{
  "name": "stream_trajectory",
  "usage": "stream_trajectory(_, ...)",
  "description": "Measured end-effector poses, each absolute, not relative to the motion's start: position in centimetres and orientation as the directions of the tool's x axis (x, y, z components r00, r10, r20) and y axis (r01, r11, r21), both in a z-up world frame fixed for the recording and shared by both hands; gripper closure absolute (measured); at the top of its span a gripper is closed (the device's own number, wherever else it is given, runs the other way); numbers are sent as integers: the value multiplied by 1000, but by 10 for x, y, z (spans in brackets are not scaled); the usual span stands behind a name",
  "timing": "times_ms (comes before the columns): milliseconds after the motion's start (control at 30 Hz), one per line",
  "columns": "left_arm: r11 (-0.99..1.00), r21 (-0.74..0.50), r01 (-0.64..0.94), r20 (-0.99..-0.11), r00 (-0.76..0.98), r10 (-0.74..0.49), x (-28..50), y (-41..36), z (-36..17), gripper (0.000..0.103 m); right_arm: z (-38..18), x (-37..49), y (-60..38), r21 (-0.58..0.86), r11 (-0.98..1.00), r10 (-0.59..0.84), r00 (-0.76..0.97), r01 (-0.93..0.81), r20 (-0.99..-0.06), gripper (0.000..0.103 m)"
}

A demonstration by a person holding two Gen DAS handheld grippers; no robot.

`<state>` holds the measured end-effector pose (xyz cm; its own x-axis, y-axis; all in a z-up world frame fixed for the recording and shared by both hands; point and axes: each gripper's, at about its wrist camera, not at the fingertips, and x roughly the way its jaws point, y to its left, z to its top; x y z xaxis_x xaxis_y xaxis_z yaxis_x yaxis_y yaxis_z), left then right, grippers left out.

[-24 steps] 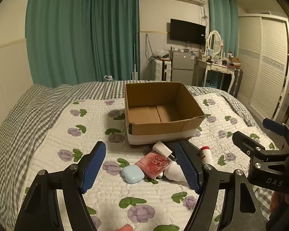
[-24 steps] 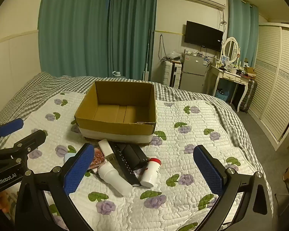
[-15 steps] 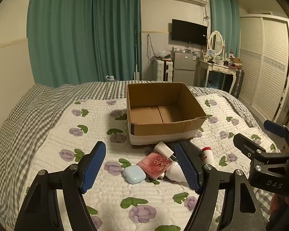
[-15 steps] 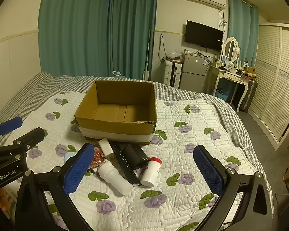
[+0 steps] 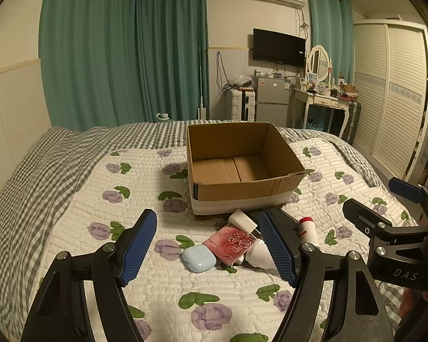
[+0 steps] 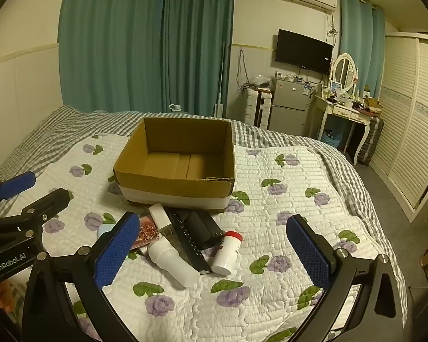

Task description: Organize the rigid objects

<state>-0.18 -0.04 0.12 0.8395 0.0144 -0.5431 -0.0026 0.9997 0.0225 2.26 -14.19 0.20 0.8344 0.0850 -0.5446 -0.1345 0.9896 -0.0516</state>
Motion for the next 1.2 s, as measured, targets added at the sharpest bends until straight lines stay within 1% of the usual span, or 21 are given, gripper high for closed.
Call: stream_trajectory(1200, 1000, 27, -3, -541, 841, 17, -2, -1, 0, 25, 0, 24, -143, -45, 990, 87, 827, -134, -556, 0)
